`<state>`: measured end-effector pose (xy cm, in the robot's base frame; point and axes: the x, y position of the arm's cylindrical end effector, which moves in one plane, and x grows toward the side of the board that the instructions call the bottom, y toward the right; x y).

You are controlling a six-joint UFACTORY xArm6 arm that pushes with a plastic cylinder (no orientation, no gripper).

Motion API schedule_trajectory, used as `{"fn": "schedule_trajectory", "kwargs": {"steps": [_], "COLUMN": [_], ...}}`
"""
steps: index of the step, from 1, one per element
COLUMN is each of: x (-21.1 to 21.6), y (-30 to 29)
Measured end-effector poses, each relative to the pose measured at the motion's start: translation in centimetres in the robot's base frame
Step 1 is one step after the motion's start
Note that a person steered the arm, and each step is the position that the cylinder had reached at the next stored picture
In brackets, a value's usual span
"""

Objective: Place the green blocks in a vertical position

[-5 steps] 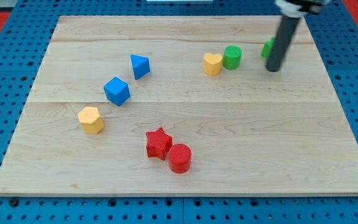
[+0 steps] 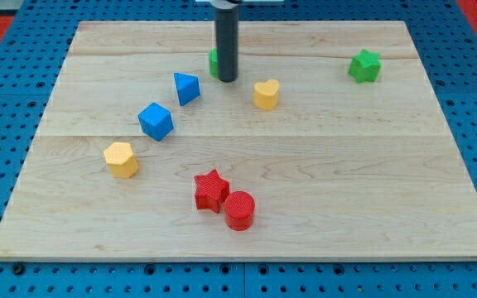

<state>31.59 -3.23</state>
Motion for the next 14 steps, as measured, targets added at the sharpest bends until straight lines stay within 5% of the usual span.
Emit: {"fn": "schedule_trajectory", "kwargs": {"steps": [1, 2, 3, 5, 6, 7, 8, 10, 11, 14], "x": [-0.7, -2.5, -2.7, -5.3, -8.1, -7.2, -6.6, -6.0, 0.2, 3.8], "y": [-6.7, -6.8, 3.1, -3.3, 4.9, 11.7, 7.3, 17.5, 17.5, 25.0]}}
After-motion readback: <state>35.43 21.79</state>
